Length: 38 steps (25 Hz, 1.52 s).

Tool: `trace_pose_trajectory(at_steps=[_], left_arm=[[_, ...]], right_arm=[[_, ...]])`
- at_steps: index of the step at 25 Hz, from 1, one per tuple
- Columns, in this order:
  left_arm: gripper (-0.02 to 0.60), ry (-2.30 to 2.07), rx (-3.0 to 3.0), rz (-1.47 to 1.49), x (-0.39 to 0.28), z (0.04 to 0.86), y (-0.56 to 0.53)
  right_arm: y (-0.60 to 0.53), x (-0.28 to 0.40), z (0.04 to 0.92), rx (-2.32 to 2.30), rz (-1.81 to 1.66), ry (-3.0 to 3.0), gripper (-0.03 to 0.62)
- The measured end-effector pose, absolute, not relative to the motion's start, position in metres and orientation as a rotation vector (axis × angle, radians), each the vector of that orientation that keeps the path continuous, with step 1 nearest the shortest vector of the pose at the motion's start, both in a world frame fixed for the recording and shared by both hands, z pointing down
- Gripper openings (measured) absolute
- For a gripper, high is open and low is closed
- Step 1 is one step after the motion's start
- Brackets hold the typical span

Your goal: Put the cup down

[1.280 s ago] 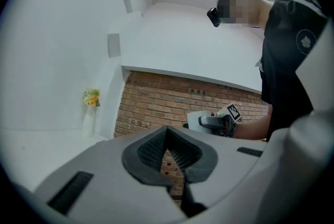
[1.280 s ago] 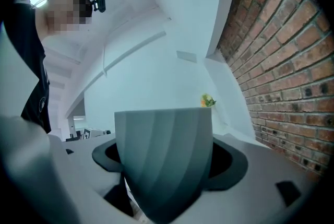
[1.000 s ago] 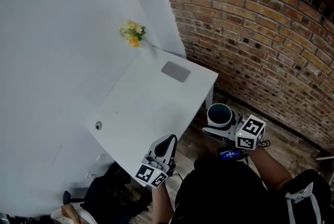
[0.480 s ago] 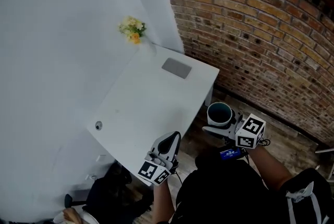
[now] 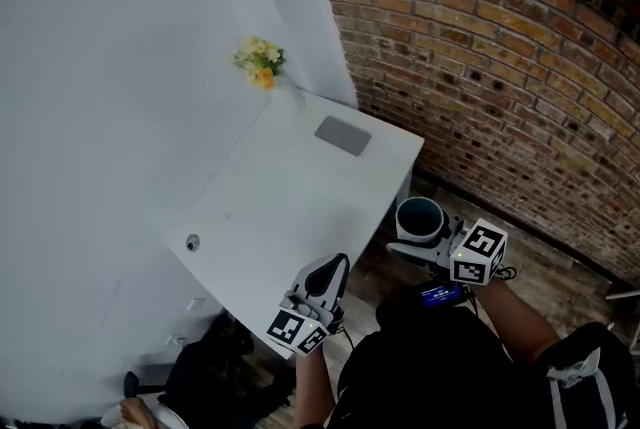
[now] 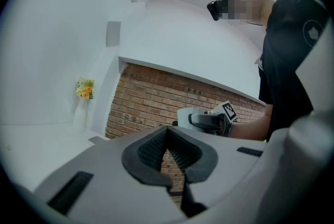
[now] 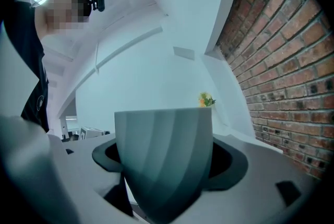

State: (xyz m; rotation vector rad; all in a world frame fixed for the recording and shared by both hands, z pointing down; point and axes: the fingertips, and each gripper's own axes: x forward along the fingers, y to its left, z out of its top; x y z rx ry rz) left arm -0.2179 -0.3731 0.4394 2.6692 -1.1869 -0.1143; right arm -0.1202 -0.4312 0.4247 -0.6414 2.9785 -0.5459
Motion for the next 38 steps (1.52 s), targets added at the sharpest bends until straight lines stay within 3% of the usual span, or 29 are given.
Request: trace_pose_trajectory(at_steps=[21,29,38], left_arm=[[0.008,-1.289,2.532,-0.19,-0.241,0.452,-0.442],[0.008,-1.343,2.537,-0.139,-0.254,0.459,-0.486],[0.008,-1.402,2.491,-0.124,-0.259,0.468,-0.492]], right_arm=[[-0.503,-0.169,0.521,-0.29,-0.74,3.152,0.403],[-0.633,-0.23,0.556,-0.207,-0.648,3.176,0.403],[-0.777,-0.281,0.573,-0.572,-0.507,3.08,0.403]])
